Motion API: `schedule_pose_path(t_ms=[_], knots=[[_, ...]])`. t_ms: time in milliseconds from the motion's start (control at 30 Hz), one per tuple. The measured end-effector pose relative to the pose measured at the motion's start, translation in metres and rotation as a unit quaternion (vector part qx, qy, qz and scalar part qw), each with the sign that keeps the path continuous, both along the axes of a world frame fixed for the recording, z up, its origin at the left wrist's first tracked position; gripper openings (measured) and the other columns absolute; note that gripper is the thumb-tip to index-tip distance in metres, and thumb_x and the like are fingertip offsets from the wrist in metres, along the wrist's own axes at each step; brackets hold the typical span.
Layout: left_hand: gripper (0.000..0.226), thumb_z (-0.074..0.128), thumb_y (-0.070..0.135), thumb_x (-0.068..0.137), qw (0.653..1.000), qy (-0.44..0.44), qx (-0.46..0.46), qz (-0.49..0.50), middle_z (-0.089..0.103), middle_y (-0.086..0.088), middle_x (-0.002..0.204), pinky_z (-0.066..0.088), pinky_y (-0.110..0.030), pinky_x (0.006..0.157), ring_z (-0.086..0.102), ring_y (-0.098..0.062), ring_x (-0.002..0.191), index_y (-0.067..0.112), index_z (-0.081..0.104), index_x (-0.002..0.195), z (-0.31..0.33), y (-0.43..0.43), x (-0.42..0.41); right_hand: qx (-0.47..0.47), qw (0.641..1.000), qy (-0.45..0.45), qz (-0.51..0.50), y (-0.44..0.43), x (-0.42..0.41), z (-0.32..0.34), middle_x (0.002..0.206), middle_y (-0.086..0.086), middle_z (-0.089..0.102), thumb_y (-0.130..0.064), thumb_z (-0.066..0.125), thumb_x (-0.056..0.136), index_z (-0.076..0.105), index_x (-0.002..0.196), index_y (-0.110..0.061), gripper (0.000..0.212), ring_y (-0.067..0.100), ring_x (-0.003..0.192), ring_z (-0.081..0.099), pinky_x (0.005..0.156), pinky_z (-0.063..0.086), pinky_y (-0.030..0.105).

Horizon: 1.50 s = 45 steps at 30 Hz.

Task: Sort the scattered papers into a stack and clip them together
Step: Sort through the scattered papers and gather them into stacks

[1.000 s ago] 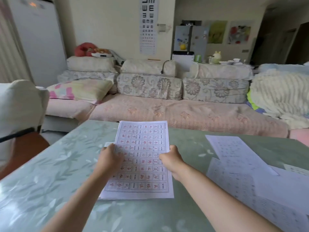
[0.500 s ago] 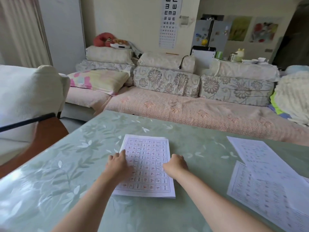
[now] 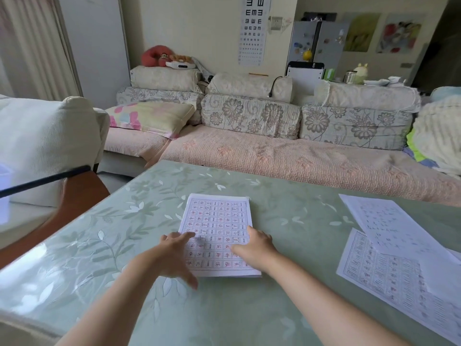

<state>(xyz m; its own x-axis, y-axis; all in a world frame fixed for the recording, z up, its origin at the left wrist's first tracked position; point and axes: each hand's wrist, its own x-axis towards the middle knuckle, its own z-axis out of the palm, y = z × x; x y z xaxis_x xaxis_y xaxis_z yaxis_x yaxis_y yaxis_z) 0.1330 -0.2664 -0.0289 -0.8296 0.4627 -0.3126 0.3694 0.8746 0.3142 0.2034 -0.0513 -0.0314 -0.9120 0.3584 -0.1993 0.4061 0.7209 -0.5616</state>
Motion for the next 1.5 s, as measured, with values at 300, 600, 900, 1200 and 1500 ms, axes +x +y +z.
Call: schedule_pose_path(t_ms=[300, 600, 900, 1200, 1500], knots=[[0.121, 0.088, 0.053, 0.050, 0.999, 0.029, -0.004, 0.023, 0.038, -0.002, 0.144, 0.036, -0.040, 0.107, 0.028, -0.024, 0.133, 0.033, 0.022, 0.150, -0.003, 0.007, -0.010, 0.046, 0.994, -0.053, 0.086, 0.014, 0.011, -0.002, 0.161, 0.007, 0.018, -0.056, 0.086, 0.061, 0.008, 0.159, -0.019, 0.130, 0.030, 0.149, 0.012, 0.120, 0.021, 0.035], [0.125, 0.081, 0.063, 0.056, 0.996, 0.089, -0.028, 0.008, 0.001, -0.006, 0.160, 0.023, -0.051, 0.114, 0.000, -0.031, 0.146, 0.030, 0.011, 0.154, 0.015, 0.031, 0.000, 0.021, 0.994, 0.003, 0.105, 0.026, 0.023, 0.006, 0.154, 0.006, 0.031, -0.057, 0.082, 0.068, 0.028, 0.152, -0.030, 0.104, 0.028, 0.145, 0.022, 0.116, 0.025, 0.034], [0.033, 0.066, 0.033, 0.087, 0.959, 0.110, 0.221, -0.136, 0.064, 0.011, 0.113, 0.042, -0.018, 0.082, 0.058, -0.007, 0.096, 0.030, 0.061, 0.120, 0.017, 0.185, 0.065, 0.025, 0.998, 0.049, -0.026, 0.167, 0.115, 0.034, 0.142, -0.003, 0.054, -0.042, 0.065, 0.090, 0.053, 0.140, -0.028, 0.053, 0.014, 0.126, 0.053, 0.092, 0.035, 0.018], [0.042, 0.059, 0.033, 0.088, 0.947, 0.105, 0.199, -0.227, 0.057, 0.004, 0.129, 0.042, -0.030, 0.100, 0.050, -0.017, 0.122, 0.028, 0.055, 0.130, -0.015, 0.367, 0.125, 0.125, 0.978, -0.038, -0.165, 0.332, 0.229, 0.006, 0.151, 0.004, 0.041, -0.050, 0.061, 0.089, 0.046, 0.143, -0.024, 0.061, 0.023, 0.139, 0.040, 0.111, 0.037, 0.035], [0.067, 0.036, 0.055, 0.097, 0.946, 0.138, 0.104, -0.275, 0.011, -0.002, 0.162, 0.013, -0.043, 0.120, 0.003, -0.020, 0.150, 0.022, 0.021, 0.154, -0.033, 0.480, 0.143, 0.138, 0.983, -0.045, -0.113, 0.359, 0.263, -0.023, 0.166, 0.002, 0.011, -0.066, 0.048, 0.090, 0.029, 0.155, -0.029, 0.077, 0.019, 0.153, 0.006, 0.122, 0.008, 0.035]])
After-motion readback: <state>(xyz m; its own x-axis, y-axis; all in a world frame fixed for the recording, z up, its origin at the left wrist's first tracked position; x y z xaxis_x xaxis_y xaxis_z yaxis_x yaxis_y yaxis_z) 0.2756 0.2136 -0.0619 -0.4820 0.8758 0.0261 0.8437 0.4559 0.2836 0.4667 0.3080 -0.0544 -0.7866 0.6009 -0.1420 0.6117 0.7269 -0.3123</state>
